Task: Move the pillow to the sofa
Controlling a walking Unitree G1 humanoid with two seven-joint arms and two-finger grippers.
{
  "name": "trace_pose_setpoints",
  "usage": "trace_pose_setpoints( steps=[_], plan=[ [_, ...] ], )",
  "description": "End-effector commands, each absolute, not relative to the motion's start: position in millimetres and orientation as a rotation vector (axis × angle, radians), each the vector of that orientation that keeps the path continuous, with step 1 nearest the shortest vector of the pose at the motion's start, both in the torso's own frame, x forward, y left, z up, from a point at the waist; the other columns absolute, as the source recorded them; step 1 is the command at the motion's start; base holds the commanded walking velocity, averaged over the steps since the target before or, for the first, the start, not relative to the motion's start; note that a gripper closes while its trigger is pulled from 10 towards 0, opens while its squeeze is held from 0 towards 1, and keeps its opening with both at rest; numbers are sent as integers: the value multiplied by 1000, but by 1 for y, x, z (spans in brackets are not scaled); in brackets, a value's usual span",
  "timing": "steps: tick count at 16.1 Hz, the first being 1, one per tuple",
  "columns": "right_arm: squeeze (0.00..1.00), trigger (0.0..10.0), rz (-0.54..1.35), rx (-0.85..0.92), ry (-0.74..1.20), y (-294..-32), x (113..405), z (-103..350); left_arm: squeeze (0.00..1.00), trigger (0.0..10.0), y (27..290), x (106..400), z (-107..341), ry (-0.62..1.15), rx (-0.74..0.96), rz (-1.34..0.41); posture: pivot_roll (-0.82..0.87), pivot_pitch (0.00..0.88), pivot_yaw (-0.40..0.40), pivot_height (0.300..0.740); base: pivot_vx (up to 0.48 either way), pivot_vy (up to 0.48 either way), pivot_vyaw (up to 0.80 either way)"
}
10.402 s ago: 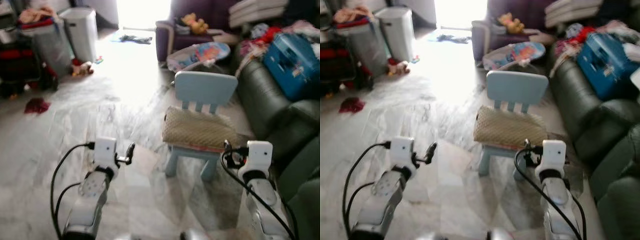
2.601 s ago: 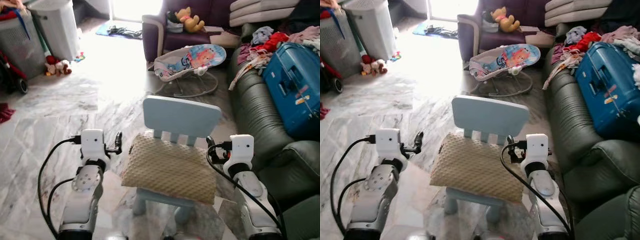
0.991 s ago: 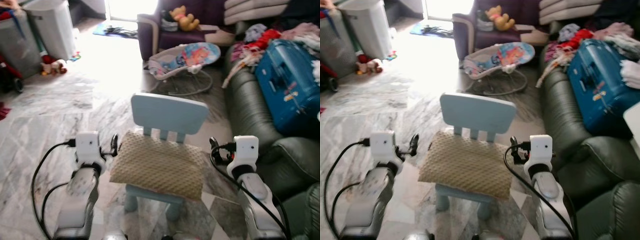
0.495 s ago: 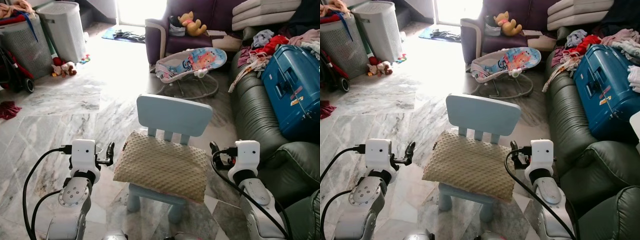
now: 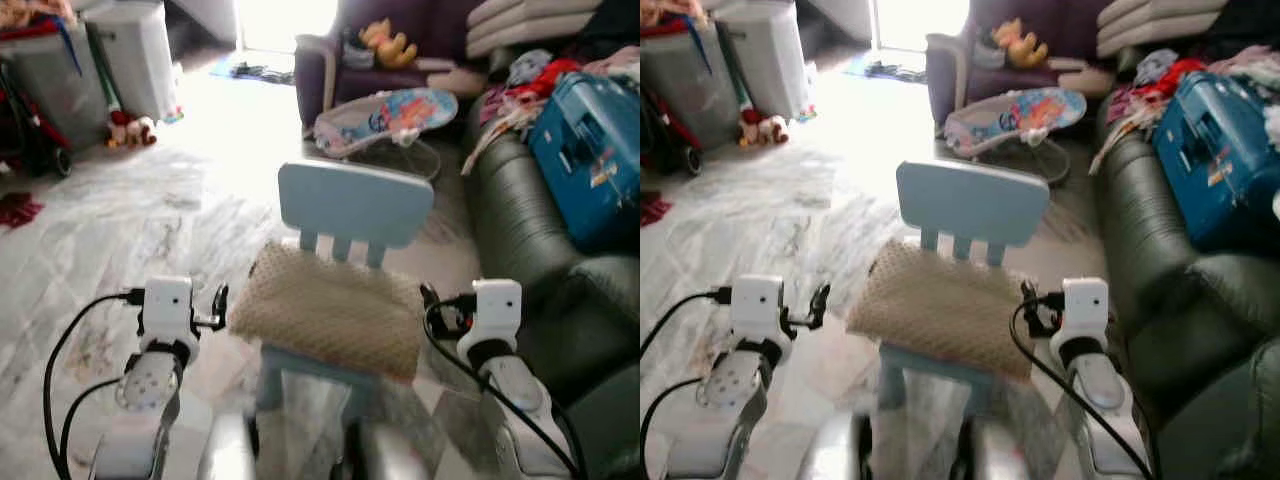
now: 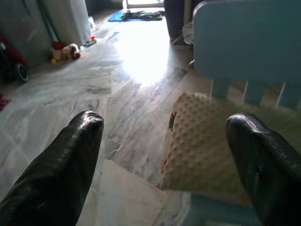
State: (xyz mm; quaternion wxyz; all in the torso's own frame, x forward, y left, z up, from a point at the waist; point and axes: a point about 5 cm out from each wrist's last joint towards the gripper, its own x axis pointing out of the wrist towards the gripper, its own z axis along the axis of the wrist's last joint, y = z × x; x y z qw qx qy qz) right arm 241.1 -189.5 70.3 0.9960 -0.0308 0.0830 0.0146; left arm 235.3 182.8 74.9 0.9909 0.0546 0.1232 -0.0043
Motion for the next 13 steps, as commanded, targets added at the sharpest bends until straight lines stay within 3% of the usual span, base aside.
trace_pose_setpoints(
  steps=[1,6,13],
  plan=[
    [0,10000,22,-56,159,-190,244,72,0,10000,182,240,81,220,148,-25,39,0,-33,613,0,0,0],
    [0,10000,-6,-21,152,-181,247,68,0,10000,186,245,88,216,166,-31,81,0,10,613,0,0,0],
    [0,10000,25,-16,166,-180,245,68,0,10000,184,240,87,219,113,-30,68,21,-24,613,74,0,0]
  ],
)
